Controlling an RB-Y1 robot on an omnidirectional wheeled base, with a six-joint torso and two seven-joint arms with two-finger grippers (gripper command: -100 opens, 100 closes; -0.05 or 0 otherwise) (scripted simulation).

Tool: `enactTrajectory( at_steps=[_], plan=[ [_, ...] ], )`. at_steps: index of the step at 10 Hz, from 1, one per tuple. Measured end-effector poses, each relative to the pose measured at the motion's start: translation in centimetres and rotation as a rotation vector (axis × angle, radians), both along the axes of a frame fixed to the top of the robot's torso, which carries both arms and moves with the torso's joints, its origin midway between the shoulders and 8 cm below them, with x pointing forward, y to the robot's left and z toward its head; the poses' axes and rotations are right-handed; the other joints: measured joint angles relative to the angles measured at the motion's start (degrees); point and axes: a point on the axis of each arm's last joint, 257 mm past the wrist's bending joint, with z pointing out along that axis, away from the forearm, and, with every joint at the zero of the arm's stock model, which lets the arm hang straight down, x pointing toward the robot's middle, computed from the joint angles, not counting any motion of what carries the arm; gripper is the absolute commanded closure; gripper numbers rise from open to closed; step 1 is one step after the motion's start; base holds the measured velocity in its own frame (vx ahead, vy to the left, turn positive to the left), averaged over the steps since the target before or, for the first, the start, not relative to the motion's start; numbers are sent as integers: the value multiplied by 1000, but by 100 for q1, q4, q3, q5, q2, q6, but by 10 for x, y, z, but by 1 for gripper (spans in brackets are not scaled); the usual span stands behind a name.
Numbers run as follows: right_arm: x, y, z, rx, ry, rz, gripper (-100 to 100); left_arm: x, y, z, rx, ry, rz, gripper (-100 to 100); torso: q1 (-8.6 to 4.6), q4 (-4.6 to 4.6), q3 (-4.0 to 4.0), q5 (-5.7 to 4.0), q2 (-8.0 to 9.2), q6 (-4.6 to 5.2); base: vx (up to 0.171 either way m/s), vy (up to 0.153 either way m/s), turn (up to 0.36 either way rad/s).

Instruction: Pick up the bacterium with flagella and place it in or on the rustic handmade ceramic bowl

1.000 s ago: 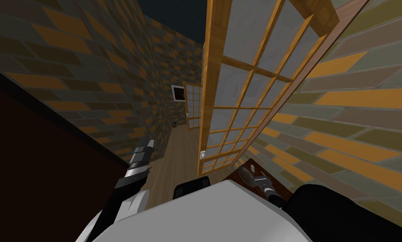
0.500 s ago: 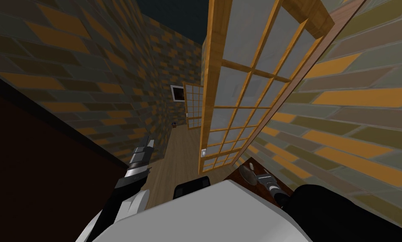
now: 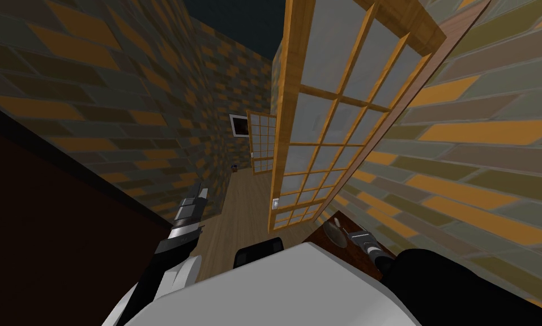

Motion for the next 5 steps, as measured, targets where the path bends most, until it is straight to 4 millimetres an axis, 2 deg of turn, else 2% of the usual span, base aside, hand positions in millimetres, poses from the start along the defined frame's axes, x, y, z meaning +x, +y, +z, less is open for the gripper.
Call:
enactTrajectory(
  at_steps=[5],
  plan=[
    [0, 0, 0, 0, 0, 0, 0, 0, 0, 0, 0, 0, 0, 0, -12, 0, 1, -3, 1, 0, 0, 0, 0]
  ],
)
